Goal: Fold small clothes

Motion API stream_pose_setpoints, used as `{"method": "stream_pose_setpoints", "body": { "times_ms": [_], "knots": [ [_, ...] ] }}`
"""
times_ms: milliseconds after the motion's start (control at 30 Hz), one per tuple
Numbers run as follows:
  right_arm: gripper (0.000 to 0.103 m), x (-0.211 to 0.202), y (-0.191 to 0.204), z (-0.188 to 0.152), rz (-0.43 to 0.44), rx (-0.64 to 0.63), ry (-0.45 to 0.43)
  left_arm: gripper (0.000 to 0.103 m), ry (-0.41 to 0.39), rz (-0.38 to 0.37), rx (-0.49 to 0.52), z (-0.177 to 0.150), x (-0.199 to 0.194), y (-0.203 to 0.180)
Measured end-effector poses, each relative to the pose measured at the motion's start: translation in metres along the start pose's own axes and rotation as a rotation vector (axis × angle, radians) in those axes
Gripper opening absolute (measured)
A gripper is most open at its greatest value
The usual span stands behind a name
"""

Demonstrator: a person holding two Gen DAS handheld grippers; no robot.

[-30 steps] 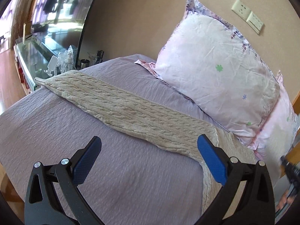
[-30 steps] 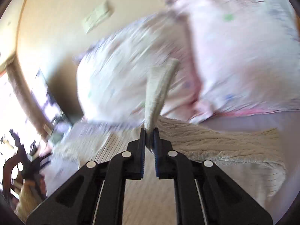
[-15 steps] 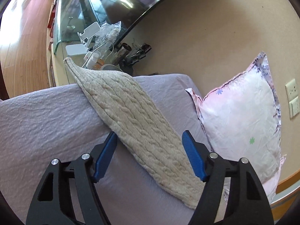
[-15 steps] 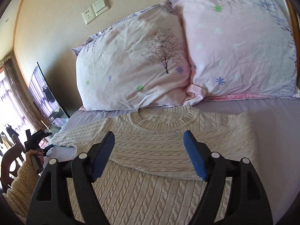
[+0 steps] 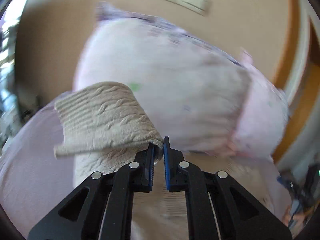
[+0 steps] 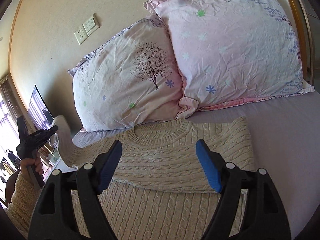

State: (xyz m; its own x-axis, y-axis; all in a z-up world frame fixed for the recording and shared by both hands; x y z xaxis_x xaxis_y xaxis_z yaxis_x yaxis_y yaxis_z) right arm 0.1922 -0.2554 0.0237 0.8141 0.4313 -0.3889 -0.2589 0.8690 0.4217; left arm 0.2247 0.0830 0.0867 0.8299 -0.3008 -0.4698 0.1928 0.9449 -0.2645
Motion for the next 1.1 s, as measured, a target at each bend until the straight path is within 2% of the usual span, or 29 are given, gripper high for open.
{"method": "stream_pose_setpoints", "body": {
  "times_ms": [33,100,167,233,300,367,400,467,567,700,733,767,800,900,967,1033,1067,1100],
  "knots": [
    [0.077,0.004,-0.002,-0.001,0.008,0.017,0.008,0.008,0.053,-0.071,0.09,-0.017,0.019,-0.049],
    [0.077,0.015,-0.011,-0.006,0.017,0.067,0.042,0.011,0.195,-0.136,0.262,-0.067,0.06,-0.125],
    [0.077,0.024,-0.028,-0.013,0.005,0.138,0.087,0.011,0.301,-0.131,0.403,-0.116,0.087,-0.163],
    [0.071,0.029,-0.045,-0.02,0.009,0.21,0.125,0.011,0.338,-0.128,0.434,-0.137,0.092,-0.17],
    [0.064,0.034,-0.063,-0.024,-0.03,0.255,0.152,0.015,0.331,-0.146,0.375,-0.136,0.078,-0.155],
    [0.055,0.04,-0.077,-0.028,-0.075,0.293,0.174,0.048,0.295,-0.136,0.291,-0.125,0.058,-0.13],
    [0.053,0.044,-0.082,-0.03,-0.073,0.317,0.185,0.055,0.27,-0.123,0.251,-0.12,0.046,-0.112],
    [0.048,0.054,-0.086,-0.032,-0.061,0.346,0.202,0.055,0.247,-0.089,0.199,-0.117,0.025,-0.081],
    [0.042,0.07,-0.097,-0.031,-0.114,0.359,0.212,0.055,0.26,-0.053,0.104,-0.119,0.005,-0.044],
    [0.041,0.092,-0.107,-0.031,-0.167,0.372,0.237,0.056,0.282,-0.012,0.0,-0.135,-0.018,-0.002],
    [0.033,0.097,-0.107,-0.031,-0.176,0.359,0.244,0.057,0.283,-0.006,-0.014,-0.138,-0.023,0.005],
    [0.014,0.101,-0.106,-0.031,-0.181,0.337,0.252,0.059,0.285,-0.007,-0.022,-0.142,-0.03,0.01],
    [0.011,0.103,-0.102,-0.031,-0.161,0.319,0.249,0.061,0.286,-0.009,-0.025,-0.145,-0.033,0.011],
    [0.009,0.075,-0.111,-0.017,-0.157,0.359,0.136,0.062,0.29,-0.005,-0.032,-0.152,-0.038,0.014],
    [0.009,0.047,-0.131,-0.008,-0.222,0.402,0.061,0.062,0.296,-0.015,-0.051,-0.157,-0.041,0.016],
    [0.011,0.025,-0.149,-0.011,-0.295,0.397,0.057,0.063,0.309,-0.042,-0.083,-0.165,-0.044,0.018],
    [0.017,0.015,-0.154,-0.018,-0.295,0.412,0.071,0.063,0.317,-0.051,-0.095,-0.169,-0.043,0.018],
    [0.018,0.002,-0.16,-0.026,-0.297,0.424,0.079,0.063,0.325,-0.061,-0.107,-0.173,-0.044,0.018]
  ]
}}
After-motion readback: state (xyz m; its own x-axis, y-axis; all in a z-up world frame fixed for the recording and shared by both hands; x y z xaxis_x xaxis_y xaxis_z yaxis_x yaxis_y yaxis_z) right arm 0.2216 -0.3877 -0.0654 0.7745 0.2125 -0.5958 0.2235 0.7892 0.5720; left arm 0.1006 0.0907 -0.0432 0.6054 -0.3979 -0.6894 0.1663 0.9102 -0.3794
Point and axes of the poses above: each gripper's, at about its wrist camera, not at the fingertips, and x roughly the way its jaws point, y to its left, z to its top, the point moved 10 cm from there along x, roughly the way its jaws point, and after that the axes turned 1 degree about x, right-handed, at the moved point
